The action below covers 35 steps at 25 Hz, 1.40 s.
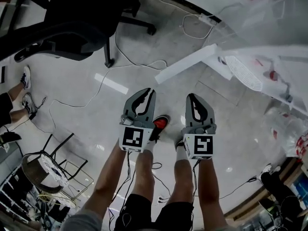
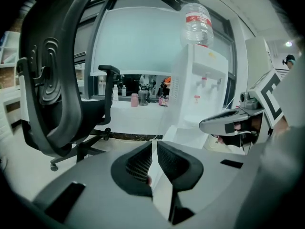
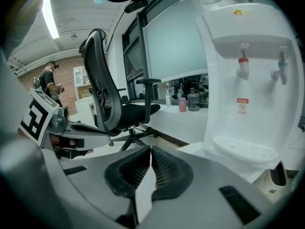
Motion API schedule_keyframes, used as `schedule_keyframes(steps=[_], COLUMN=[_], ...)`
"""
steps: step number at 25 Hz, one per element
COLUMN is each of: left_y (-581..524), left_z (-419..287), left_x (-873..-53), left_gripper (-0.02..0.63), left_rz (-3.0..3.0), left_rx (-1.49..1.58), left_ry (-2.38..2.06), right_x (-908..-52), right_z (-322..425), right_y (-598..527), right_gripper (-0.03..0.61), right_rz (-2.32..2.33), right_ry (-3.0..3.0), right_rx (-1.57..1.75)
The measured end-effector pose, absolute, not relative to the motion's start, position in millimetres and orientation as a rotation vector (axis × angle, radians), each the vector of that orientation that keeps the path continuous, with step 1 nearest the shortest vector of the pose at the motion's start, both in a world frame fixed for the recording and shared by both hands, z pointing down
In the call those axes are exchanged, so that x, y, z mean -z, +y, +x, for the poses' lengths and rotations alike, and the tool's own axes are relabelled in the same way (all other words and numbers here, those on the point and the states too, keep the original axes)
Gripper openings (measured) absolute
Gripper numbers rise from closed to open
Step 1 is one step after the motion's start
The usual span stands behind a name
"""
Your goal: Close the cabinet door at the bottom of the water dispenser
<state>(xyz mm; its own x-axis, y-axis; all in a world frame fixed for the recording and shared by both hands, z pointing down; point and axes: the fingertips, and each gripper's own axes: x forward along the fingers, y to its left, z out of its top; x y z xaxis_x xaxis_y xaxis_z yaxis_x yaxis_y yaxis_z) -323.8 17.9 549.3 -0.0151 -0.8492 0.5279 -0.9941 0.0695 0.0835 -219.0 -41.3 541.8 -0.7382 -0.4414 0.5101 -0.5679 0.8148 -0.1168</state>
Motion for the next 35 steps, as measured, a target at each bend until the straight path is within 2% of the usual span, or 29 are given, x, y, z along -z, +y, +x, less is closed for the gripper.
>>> schedule_keyframes(steps=[22,26,31,35], left_y=[15.5,9.0,0.4,-6.2], left_z=[-325.6,-322.4,-317.1,-320.0], left_x=[-646.4,-654.0,-668.7,-672.4], left_gripper=[0.055,0.156,0.246,0.261], left_rz=[1.867,1.891,1.893,1.890], left_rx=[-0.497,-0.547,-0.579,-0.572], left_ry=[-1.837,-1.798,-1.751,-1.773], right_x=[-634.4,-635.7,-640.3,-642.6], right_z=[-216.6,-213.5,-205.3,-201.7], right_y=[-39.0,-41.2,-45.3,-47.8], right_gripper=[0.025,0.025,0.025,0.025], right_rz=[0.753,0.761,0.781,0.779], right_ry=[-2.482,-2.480,-2.457,-2.455], right_rx=[-0.384,-0.391,-0.411,-0.397])
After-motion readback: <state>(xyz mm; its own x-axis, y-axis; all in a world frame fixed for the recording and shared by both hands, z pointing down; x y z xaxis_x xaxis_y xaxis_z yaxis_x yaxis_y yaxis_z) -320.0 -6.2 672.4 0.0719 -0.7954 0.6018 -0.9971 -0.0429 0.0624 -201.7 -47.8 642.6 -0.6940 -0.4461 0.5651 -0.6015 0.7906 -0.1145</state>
